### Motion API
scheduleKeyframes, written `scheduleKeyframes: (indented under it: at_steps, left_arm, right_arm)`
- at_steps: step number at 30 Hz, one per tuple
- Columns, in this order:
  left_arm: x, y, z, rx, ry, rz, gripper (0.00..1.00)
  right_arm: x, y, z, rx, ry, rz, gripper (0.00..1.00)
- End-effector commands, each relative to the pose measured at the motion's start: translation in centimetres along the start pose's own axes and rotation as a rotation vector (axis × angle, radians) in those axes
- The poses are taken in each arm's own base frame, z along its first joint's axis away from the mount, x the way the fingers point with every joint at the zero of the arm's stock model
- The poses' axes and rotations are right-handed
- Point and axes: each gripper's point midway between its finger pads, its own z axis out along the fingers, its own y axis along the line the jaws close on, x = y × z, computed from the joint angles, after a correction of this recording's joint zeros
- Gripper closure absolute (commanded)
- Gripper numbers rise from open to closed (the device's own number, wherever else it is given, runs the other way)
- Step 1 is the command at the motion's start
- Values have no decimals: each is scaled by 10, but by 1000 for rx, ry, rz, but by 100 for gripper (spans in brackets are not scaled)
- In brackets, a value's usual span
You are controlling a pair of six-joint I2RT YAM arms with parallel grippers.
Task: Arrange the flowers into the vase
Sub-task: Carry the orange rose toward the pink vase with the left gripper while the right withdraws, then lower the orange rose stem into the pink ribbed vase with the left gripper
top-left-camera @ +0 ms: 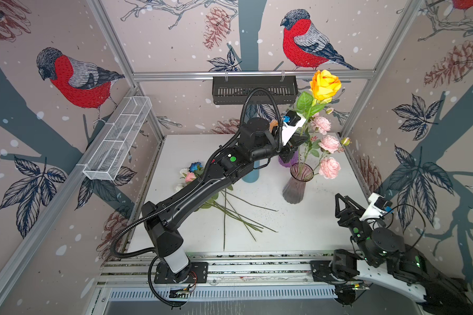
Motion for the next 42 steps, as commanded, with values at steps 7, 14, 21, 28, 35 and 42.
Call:
scheduleKeyframes:
  at_steps: [7, 14, 21, 28, 35, 42]
  left_arm:
    - [36, -7, 31, 37, 163, -80, 100]
    - [59, -2, 50, 33, 248, -132, 100]
    - [78, 7, 65, 17, 291, -165, 100]
    - [92, 26, 69, 17, 298, -255, 98]
    - [90, 33, 64, 5, 292, -277, 36]
    - [46, 34, 40, -19, 208, -261, 28]
  right_arm:
    - [6, 2, 1, -6, 12, -22, 50]
    - [8, 4, 1, -17, 22, -25, 49]
    - [10, 5, 1, -27, 29, -26, 49]
    - [11, 6, 1, -32, 32, -27, 48]
    - [11, 7, 1, -35, 34, -31, 47]
    - [12, 8, 1, -35, 36, -36, 47]
